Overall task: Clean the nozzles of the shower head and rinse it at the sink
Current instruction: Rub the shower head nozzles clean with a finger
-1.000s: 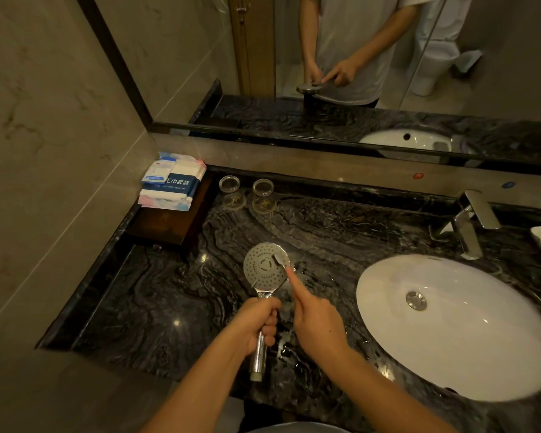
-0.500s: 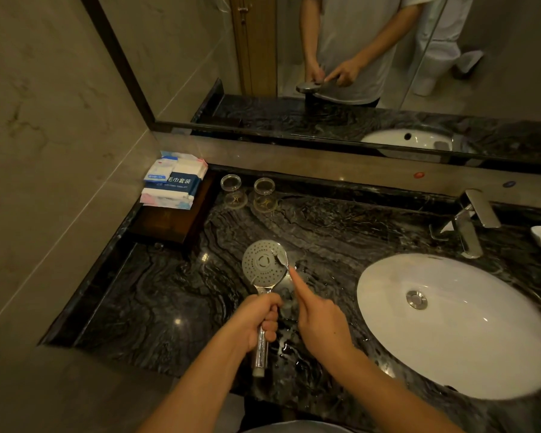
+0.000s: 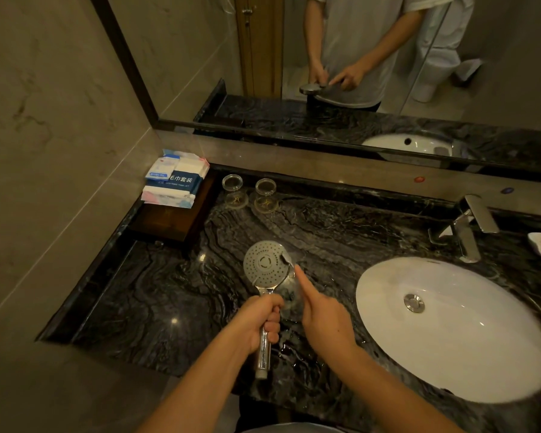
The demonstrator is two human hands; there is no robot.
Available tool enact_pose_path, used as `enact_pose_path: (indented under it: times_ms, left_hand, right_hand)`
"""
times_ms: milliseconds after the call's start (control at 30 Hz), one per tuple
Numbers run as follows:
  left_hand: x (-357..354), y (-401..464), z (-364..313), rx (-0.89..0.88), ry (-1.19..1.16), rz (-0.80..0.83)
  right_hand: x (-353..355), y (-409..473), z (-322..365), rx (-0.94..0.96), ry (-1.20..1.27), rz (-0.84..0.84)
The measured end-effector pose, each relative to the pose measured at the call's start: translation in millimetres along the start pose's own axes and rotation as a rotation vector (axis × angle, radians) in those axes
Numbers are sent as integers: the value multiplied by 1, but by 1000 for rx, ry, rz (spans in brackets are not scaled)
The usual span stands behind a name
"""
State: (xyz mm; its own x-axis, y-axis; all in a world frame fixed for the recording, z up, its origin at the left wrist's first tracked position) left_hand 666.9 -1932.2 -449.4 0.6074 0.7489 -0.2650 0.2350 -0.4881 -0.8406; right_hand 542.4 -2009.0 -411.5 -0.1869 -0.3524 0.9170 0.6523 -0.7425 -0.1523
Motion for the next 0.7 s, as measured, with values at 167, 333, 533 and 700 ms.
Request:
enact_pose_path:
  times_ms: [167, 333, 533, 700]
  left_hand:
    - [4, 0, 0, -22, 115, -22]
    - [4, -2, 0, -34, 128, -11]
    - [6, -3, 1, -37, 167, -26]
    - [6, -1, -5, -23, 122, -29]
  right_hand:
    - [-8, -13, 11, 137, -72, 56]
    - [-8, -7, 13, 122, -67, 38]
    - [13, 18, 9, 87, -83, -26]
    - [2, 3, 4, 113, -88, 18]
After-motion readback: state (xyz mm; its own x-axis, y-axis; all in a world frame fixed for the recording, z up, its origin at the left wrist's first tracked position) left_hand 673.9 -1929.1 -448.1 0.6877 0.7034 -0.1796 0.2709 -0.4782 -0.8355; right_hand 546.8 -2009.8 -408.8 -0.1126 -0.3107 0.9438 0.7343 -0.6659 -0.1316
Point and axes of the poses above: each hand's wrist, its own y-axis towards the middle knuckle, its own x-axis out of the back of the hand, z = x × y, the point moved 3 cm from there along y, towards the middle knuckle, and after that the axes turned 11 degrees about -y, right-handed, at the moved point
